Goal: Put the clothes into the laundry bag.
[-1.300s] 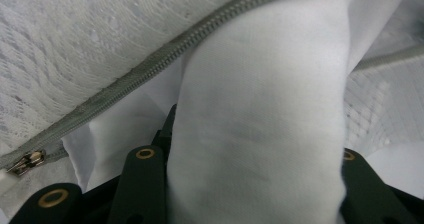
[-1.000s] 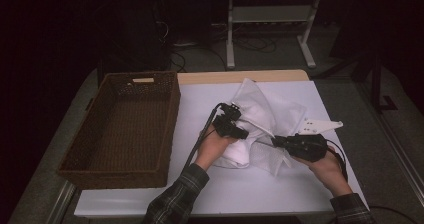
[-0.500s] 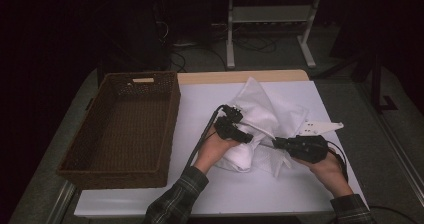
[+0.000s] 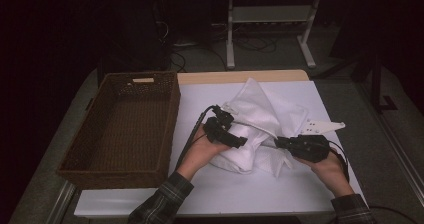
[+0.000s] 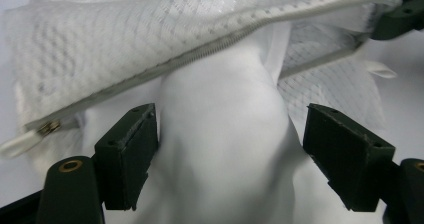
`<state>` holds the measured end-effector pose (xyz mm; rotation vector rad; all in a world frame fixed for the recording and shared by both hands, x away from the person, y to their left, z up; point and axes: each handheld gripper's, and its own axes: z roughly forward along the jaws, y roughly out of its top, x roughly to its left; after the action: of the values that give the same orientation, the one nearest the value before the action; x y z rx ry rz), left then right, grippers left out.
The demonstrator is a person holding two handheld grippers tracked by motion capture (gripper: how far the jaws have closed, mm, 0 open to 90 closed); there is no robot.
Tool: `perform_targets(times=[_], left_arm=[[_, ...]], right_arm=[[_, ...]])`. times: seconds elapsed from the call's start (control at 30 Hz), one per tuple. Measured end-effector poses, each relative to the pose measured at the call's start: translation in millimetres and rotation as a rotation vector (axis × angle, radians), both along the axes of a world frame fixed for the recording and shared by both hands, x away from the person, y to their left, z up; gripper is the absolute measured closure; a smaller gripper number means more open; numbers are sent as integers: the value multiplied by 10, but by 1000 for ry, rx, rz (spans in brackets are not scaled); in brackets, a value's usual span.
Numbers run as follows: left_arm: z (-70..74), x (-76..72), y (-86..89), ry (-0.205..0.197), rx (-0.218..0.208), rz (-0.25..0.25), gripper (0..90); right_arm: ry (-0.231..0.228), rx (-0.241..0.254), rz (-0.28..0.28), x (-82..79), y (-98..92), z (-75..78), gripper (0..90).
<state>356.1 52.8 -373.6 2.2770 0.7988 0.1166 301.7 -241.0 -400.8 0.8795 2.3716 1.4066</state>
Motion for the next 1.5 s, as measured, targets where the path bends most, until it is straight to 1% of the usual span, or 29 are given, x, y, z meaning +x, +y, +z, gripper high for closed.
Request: perform_targets(times=[0.03, 0.07, 0.2, 0.3, 0.4, 0.43, 0.47, 0.5, 0.57, 0.6, 0.63, 0.67, 0.7, 0.73, 0.77, 0.8, 0.83, 0.97, 1.03, 1.07, 1.1, 1.13, 1.17, 1.2, 1.23, 1.33, 1.37, 1.47, 1.5], left_arm=[[0, 0, 0, 0, 0, 0, 214], [24, -53, 108, -5, -3, 1, 214], [27, -134, 270, 1, -18, -4, 207], [1, -186, 362, -2, -14, 0, 201], [-33, -199, 406, 9, -9, 4, 200], [-96, -203, 432, 22, -7, 5, 200], [-96, -203, 432, 22, -7, 5, 194], [-174, -203, 428, 34, 6, 2, 194], [-174, -203, 428, 34, 6, 2, 184], [-242, -200, 417, 41, 18, -6, 184], [-265, -197, 413, 42, 19, -8, 183], [-265, -197, 413, 42, 19, -8, 183], [-308, -192, 405, 50, 25, -9, 183], [-326, -188, 404, 51, 24, -13, 182], [-326, -188, 404, 51, 24, -13, 181], [-370, -181, 401, 58, 28, -21, 181], [-387, -178, 403, 67, 24, -25, 188], [-421, -161, 423, 86, 11, -38, 255], [-419, -160, 426, 88, 8, -41, 305], [-420, -165, 426, 93, 3, -50, 305], [-423, -167, 425, 93, 1, -59, 385], [-423, -167, 425, 93, 1, -59, 415], [-426, -170, 426, 89, 3, -68, 415], [-426, -175, 426, 84, 6, -73, 487], [-427, -175, 427, 84, 5, -74, 503], [-435, -187, 426, 78, 1, -78, 520], [-436, -193, 426, 78, 3, -77, 587], [-449, -202, 429, 72, 5, -80, 651], [-449, -202, 429, 72, 5, -80, 664]], right_arm=[[0, -2, -1, 4, -6, -4, 847], [0, -2, -1, 4, -6, -4, 847], [3, -4, -5, 7, -21, -15, 847], [5, -4, -7, 7, -26, -22, 847], [8, -5, -9, 9, -34, -28, 847], [6, -5, -11, 11, -38, -32, 847], [6, -5, -11, 11, -38, -32, 847], [12, -4, -15, 12, -44, -38, 844], [13, -7, -14, 14, -51, -49, 844], [13, -7, -14, 14, -51, -49, 840], [24, -13, -13, 15, -53, -58, 782], [24, -13, -13, 15, -53, -58, 782], [31, -13, -12, 19, -52, -62, 739], [29, -13, -22, 24, -44, -63, 618], [29, -13, -22, 24, -44, -63, 618], [28, -10, -24, 24, -39, -58, 599], [8, -25, -25, 34, -1, -14, 577], [-7, -34, 0, 120, 127, 91, 578], [-7, -35, 4, 145, 158, 104, 578], [-12, -37, 10, 182, 201, 120, 578], [-18, -43, 21, 256, 306, 148, 578], [-18, -43, 21, 256, 306, 148, 578], [-20, -47, 24, 286, 353, 155, 578], [-24, -58, 43, 353, 464, 156, 581], [-22, -64, 45, 365, 496, 154, 587], [-23, -71, 48, 379, 522, 149, 590], [-18, -96, 47, 404, 594, 120, 616], [-16, -123, 45, 409, 618, 83, 647], [-16, -123, 45, 409, 618, 83, 647]])
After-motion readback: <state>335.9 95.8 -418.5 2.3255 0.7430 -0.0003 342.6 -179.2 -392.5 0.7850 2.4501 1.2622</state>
